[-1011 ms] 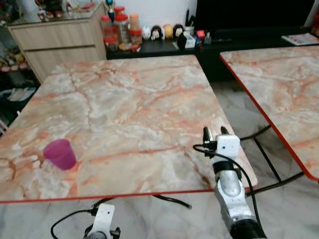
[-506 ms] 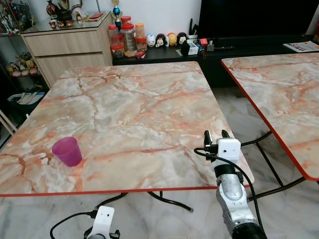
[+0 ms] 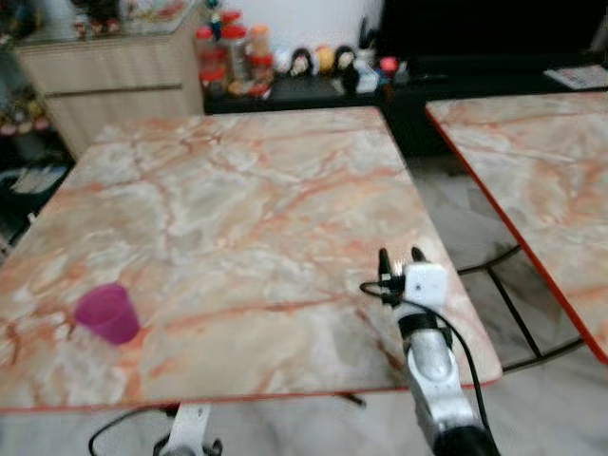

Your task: Setting the table

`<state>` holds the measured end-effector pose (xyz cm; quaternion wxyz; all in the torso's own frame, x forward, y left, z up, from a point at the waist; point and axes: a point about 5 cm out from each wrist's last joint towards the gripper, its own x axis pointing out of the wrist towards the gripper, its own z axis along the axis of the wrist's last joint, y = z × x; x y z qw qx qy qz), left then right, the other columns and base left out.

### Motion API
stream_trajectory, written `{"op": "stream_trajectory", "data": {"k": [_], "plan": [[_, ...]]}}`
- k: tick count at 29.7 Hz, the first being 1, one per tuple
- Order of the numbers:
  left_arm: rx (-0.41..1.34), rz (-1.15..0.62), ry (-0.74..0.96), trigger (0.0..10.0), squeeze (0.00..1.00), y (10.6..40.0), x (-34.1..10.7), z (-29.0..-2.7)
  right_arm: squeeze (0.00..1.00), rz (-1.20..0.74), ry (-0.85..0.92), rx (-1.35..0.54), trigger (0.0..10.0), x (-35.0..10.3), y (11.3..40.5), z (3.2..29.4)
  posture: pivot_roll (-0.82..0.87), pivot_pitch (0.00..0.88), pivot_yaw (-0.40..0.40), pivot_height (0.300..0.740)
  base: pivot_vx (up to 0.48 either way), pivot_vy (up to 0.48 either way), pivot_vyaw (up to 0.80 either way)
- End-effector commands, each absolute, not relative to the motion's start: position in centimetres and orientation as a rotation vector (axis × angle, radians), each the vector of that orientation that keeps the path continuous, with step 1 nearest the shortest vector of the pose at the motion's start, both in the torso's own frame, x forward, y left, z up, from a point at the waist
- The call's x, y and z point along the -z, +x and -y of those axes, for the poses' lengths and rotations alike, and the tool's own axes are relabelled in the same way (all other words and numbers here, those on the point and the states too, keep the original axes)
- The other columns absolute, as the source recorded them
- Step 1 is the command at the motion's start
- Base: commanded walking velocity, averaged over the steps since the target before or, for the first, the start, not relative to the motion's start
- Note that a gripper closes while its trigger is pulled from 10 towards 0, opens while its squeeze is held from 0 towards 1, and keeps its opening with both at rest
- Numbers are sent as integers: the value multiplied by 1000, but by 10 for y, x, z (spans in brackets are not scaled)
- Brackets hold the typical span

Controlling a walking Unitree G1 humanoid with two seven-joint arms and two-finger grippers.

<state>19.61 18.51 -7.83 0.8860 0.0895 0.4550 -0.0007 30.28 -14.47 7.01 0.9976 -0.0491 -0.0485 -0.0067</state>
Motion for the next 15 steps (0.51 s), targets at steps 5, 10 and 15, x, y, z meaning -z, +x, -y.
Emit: {"op": "stream_trajectory", "data": {"k": [5,10,15], "plan": [[4,-962,185,10000,0,192,81,-184,0,115,-83,29,10000,-76,305,147,-69,0,37,740,265,0,0],[1,-963,184,10000,0,192,81,-184,0,112,-87,24,10000,-75,303,146,-70,0,35,740,53,0,0],[6,-971,188,10000,0,189,82,-184,0,133,-59,15,10000,-82,295,149,-77,0,31,740,0,0,0]]}}
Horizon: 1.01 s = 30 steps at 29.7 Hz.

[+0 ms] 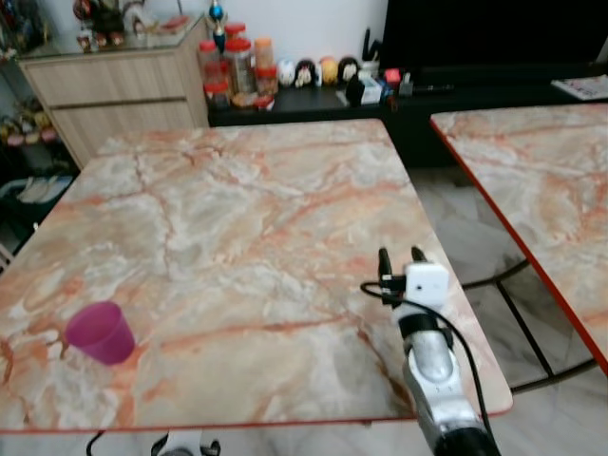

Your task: Setting the table

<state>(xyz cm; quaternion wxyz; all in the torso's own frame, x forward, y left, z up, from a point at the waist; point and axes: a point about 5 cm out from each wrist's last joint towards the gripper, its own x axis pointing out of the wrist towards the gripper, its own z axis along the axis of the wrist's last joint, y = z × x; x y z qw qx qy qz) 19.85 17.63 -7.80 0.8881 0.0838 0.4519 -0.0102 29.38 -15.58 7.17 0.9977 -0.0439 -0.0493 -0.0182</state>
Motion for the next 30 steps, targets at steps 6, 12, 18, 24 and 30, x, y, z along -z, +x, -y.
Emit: {"op": "stream_trajectory", "data": {"k": [6,12,18,24,30], "plan": [[17,-978,195,10000,0,187,83,-184,0,140,-74,6,10000,-88,286,154,-88,0,34,740,0,0,0],[30,-979,200,10000,0,187,83,-182,0,80,-66,35,10000,-81,279,158,-96,0,36,740,0,0,0],[34,-977,198,10000,0,188,83,-182,0,-106,-52,109,10000,-59,272,170,-94,0,37,740,0,0,0],[33,-978,191,10000,0,188,83,-181,0,-153,-81,135,10000,-55,272,180,-93,0,34,740,0,0,0],[28,-981,181,10000,0,187,84,-180,0,-158,-86,128,10000,-62,275,182,-87,0,28,740,0,0,0]]}}
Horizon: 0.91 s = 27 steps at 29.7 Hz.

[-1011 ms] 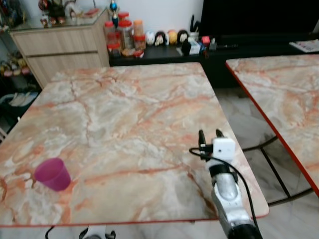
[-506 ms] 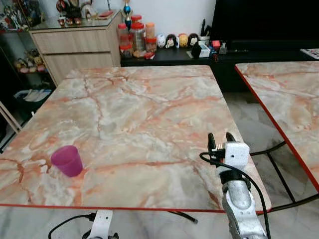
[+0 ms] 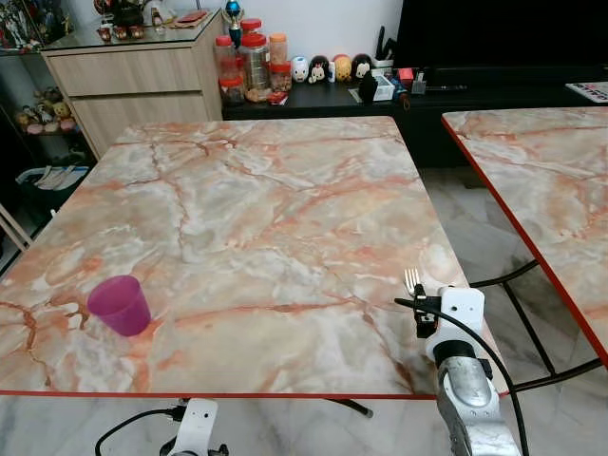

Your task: Setting the table

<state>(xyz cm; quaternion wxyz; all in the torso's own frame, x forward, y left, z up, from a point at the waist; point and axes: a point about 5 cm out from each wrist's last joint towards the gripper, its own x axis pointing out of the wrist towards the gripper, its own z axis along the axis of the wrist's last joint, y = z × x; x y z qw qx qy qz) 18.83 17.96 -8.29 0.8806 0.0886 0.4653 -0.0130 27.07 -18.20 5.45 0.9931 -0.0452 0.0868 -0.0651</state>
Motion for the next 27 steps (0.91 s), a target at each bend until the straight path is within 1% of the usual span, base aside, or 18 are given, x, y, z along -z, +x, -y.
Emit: {"op": "stream_trajectory", "data": {"k": [1,6,19,21,25,27], "plan": [[28,-981,181,10000,0,187,84,-180,0,-158,-86,128,10000,-62,275,182,-87,0,28,740,0,0,0],[26,-982,181,10000,0,187,84,-181,0,-212,-91,108,10000,-56,271,179,-94,0,33,740,0,0,0],[25,-977,182,10000,0,189,82,-181,0,-243,-61,132,10000,-51,270,179,-92,0,36,740,0,0,0],[25,-977,182,10000,0,190,82,-181,0,-272,-12,160,10000,-44,269,183,-90,0,37,740,0,0,0],[24,-977,182,10000,0,189,82,-181,0,-276,34,151,10000,-42,270,183,-89,0,37,740,0,0,0],[24,-977,182,10000,0,189,82,-182,0,-279,27,142,10000,-41,270,182,-87,0,38,740,0,0,0]]}}
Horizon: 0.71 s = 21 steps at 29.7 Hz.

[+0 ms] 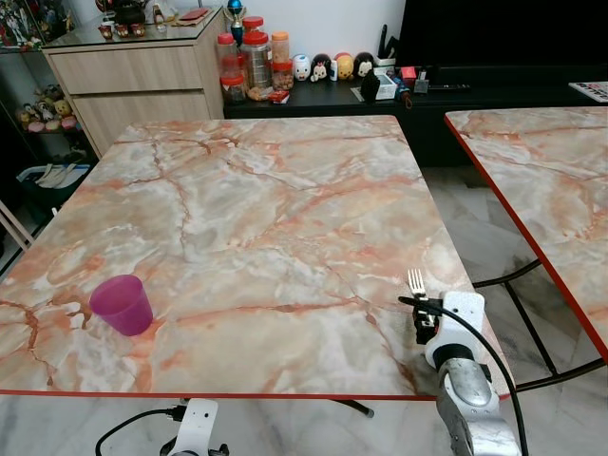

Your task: Setting the table

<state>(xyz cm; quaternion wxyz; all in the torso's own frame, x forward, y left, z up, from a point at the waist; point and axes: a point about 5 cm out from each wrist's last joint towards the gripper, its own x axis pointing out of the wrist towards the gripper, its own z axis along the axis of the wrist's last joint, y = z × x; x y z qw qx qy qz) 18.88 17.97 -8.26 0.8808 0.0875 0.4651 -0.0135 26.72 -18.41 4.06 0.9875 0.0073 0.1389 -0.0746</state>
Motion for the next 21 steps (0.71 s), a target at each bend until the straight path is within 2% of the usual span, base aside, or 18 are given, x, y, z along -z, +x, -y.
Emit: {"op": "stream_trajectory", "data": {"k": [1,21], "plan": [[25,-977,183,10000,0,189,82,-182,0,-282,21,136,10000,-41,270,182,-87,0,38,740,0,0,0],[31,-975,180,10000,0,190,82,-180,0,-279,32,80,10000,-41,277,172,-82,0,29,740,0,0,0]]}}
